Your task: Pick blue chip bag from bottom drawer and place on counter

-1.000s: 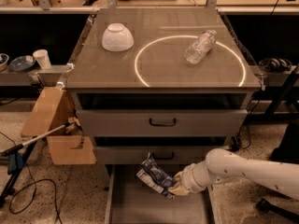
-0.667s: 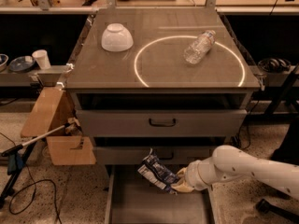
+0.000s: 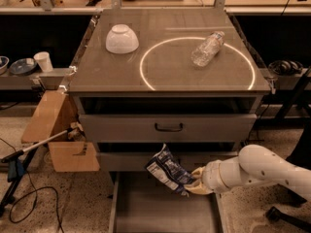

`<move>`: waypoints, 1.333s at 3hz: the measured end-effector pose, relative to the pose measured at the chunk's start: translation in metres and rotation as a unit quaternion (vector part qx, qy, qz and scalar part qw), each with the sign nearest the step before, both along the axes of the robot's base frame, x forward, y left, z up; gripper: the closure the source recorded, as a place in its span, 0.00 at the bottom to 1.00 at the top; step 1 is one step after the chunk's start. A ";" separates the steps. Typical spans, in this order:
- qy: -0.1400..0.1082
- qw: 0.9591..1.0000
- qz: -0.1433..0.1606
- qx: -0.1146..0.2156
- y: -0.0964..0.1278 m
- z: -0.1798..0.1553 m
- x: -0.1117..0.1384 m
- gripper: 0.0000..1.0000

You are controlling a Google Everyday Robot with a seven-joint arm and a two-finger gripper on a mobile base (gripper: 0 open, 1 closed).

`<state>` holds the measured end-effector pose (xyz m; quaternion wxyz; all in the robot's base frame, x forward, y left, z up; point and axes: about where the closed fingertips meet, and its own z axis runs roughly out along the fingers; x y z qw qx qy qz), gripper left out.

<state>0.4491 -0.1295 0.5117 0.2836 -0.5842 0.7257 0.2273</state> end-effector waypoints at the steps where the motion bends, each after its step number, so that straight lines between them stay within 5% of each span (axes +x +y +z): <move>1: -0.011 1.000 0.005 0.011 -0.006 0.024 -0.008 1.00; 4: -0.042 0.998 0.017 0.035 -0.013 0.087 -0.014 1.00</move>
Offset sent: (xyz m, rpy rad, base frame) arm -0.0299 -0.0240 0.0734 0.0592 -0.0470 0.0076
